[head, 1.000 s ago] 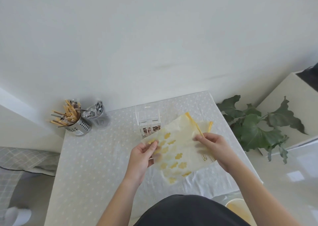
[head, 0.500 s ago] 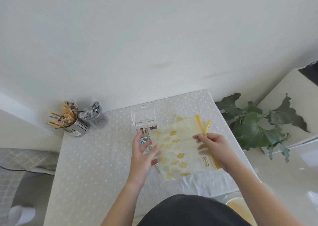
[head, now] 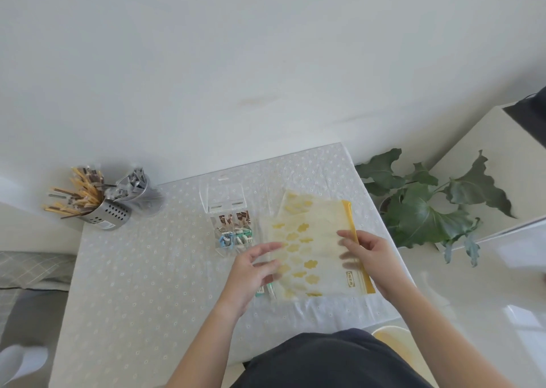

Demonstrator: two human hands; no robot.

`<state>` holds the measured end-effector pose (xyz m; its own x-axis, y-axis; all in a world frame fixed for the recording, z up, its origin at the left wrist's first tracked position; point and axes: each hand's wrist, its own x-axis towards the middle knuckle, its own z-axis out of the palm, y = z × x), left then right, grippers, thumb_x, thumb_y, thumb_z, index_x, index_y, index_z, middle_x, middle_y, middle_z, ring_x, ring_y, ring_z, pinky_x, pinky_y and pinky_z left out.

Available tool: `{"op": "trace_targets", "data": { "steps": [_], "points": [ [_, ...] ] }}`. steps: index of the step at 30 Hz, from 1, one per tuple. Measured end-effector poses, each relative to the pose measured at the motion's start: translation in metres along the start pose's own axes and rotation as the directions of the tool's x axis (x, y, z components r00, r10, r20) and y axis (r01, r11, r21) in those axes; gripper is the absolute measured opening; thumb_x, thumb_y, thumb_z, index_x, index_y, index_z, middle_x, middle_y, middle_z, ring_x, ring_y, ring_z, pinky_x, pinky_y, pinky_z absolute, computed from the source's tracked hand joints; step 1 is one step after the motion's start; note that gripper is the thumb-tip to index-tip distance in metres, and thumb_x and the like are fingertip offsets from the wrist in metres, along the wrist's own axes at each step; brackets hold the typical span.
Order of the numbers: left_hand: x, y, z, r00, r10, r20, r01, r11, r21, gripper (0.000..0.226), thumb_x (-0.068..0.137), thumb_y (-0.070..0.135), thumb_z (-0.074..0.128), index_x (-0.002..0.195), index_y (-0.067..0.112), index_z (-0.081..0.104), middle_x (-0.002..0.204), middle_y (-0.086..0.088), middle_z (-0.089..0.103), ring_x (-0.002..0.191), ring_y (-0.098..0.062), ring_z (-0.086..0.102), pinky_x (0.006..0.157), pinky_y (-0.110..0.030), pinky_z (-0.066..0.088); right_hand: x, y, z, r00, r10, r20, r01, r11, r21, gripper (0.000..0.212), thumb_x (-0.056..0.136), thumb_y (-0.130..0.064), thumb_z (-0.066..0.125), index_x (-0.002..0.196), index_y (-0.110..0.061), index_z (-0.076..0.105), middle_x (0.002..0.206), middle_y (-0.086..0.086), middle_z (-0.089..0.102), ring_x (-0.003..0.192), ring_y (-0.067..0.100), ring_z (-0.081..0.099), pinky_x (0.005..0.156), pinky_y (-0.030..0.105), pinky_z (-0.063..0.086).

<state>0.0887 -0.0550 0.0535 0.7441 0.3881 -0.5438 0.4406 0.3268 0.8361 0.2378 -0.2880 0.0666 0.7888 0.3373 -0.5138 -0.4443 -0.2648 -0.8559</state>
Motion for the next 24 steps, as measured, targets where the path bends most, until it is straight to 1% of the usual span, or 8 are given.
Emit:
{"op": "trace_targets", "data": {
  "steps": [5,9,13,16,18,20,22,24],
  "points": [
    [0.022,-0.014,0.015,0.994,-0.004,-0.106,0.012,0.997,0.076,0.028,0.097,-0.002,0.071,0.112,0.02,0.081,0.111,-0.001,0.079,0.082,-0.016,0.076,0.079,-0.023,0.063,0.03,0.011,-0.013,0.998,0.033,-0.054,-0.032,0.999,0.016,0.018,0.098,-0.011,0.068,0.113,-0.017,0.076,0.11,0.011,0.073,0.082,0.025,0.075,0.076,0.036,0.064],
    [0.036,-0.025,0.024,0.991,-0.011,-0.132,0.02,0.997,0.074,0.033,0.096,0.005,0.074,0.119,0.029,0.078,0.126,0.012,0.073,0.102,-0.02,0.077,0.084,-0.03,0.065,0.061,0.018,-0.01,0.993,0.055,-0.104,-0.052,0.998,0.037,0.016,0.1,-0.009,0.065,0.114,-0.014,0.073,0.11,0.015,0.07,0.086,0.025,0.074,0.079,0.036,0.064],
    [0.051,-0.041,0.031,0.986,-0.027,-0.165,0.059,0.979,0.193,0.037,0.095,0.008,0.072,0.116,0.038,0.078,0.119,-0.002,0.078,0.092,-0.014,0.078,0.093,-0.039,0.065,0.096,0.024,0.004,0.992,0.073,-0.104,-0.07,0.997,0.033,0.013,0.099,-0.007,0.066,0.11,-0.014,0.069,0.112,0.019,0.068,0.082,0.024,0.074,0.078,0.037,0.065],
    [0.065,-0.049,0.035,0.971,-0.005,-0.241,0.074,0.958,0.278,0.041,0.098,0.003,0.065,0.126,0.031,0.074,0.121,-0.007,0.077,0.073,-0.001,0.076,0.066,-0.01,0.055,0.113,0.029,0.015,0.993,0.043,-0.114,-0.045,0.999,-0.01,0.016,0.099,-0.011,0.066,0.112,-0.019,0.069,0.111,0.015,0.069,0.084,0.024,0.076,0.078,0.038,0.065],
    [0.074,-0.054,0.037,0.965,0.001,-0.262,0.083,0.947,0.309,0.046,0.098,0.003,0.063,0.137,0.028,0.069,0.114,0.0,0.077,0.062,-0.005,0.069,0.055,-0.01,0.048,0.121,0.032,0.019,0.992,0.017,-0.121,-0.027,0.996,-0.08,0.024,0.099,-0.017,0.066,0.122,-0.023,0.067,0.115,0.008,0.069,0.089,0.021,0.076,0.077,0.036,0.065],
    [0.08,-0.06,0.037,0.972,0.012,-0.233,0.069,0.939,0.337,0.052,0.099,0.008,0.063,0.144,0.034,0.062,0.079,0.01,0.07,0.051,-0.012,0.051,0.051,-0.019,0.045,0.127,0.036,0.021,0.993,0.006,-0.118,-0.033,0.974,-0.223,0.04,0.096,-0.025,0.068,0.136,-0.028,0.06,0.127,-0.002,0.064,0.095,0.017,0.072,0.077,0.037,0.064],
    [0.081,-0.065,0.033,0.98,0.019,-0.199,0.059,0.924,0.379,0.051,0.101,0.014,0.063,0.147,0.036,0.059,0.083,0.012,0.068,0.064,-0.011,0.058,0.066,-0.023,0.051,0.129,0.042,0.021,0.99,-0.048,-0.132,-0.017,0.891,-0.453,0.056,0.092,-0.033,0.07,0.145,-0.028,0.051,0.138,-0.007,0.052,0.104,0.016,0.064,0.082,0.038,0.06],
    [0.077,-0.069,0.028,0.973,0.026,-0.229,0.079,0.897,0.434,0.044,0.102,0.017,0.062,0.143,0.032,0.063,0.123,0.01,0.071,0.102,-0.014,0.071,0.089,-0.025,0.057,0.123,0.05,0.022,0.971,-0.17,-0.17,0.024,0.774,-0.633,0.058,0.091,-0.034,0.07,0.144,-0.025,0.049,0.144,-0.005,0.044,0.117,0.02,0.056,0.086,0.035,0.052]
  ]
}}
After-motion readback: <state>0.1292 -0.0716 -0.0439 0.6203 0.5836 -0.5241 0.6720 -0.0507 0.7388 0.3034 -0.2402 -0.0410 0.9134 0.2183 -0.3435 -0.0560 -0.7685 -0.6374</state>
